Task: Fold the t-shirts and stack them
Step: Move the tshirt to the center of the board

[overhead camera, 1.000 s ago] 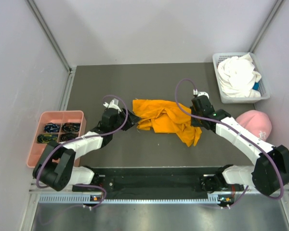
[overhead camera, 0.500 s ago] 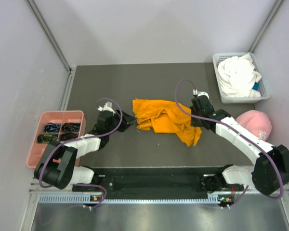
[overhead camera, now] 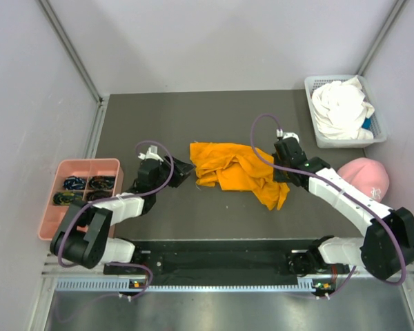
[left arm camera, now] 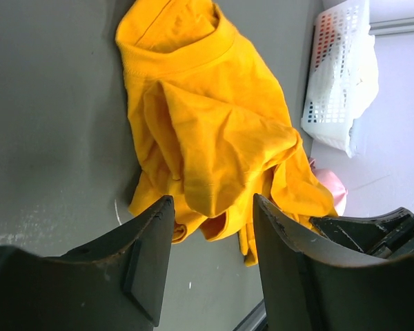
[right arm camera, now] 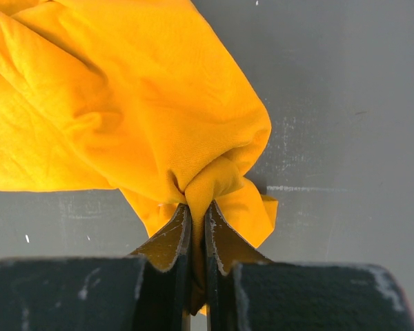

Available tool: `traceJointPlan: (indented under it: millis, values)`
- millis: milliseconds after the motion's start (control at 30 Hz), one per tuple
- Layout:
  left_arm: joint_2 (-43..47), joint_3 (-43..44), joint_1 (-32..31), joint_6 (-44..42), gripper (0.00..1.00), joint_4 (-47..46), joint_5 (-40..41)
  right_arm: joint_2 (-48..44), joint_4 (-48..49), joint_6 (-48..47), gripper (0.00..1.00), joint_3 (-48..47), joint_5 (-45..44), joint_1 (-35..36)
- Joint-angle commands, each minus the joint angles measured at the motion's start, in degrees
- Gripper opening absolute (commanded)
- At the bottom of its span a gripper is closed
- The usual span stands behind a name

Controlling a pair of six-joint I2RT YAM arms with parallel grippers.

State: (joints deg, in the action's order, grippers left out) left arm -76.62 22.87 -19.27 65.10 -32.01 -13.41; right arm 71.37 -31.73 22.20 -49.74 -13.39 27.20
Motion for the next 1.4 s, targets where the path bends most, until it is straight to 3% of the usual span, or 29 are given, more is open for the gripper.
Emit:
traceJointPlan:
  millis: [0, 1367]
  values:
    - [-2.57, 0.59, 0.19, 1.52, 0.54, -5.69, -1.88, -0.18, 0.88, 0.39, 0.0, -0.01, -0.15, -0.4]
    - [-12.76, 2.88, -0.51, 3.8, 0.45, -14.66, -5.84, 1.14, 0.96, 0.3, 0.0, -0.1, 0.12, -0.48]
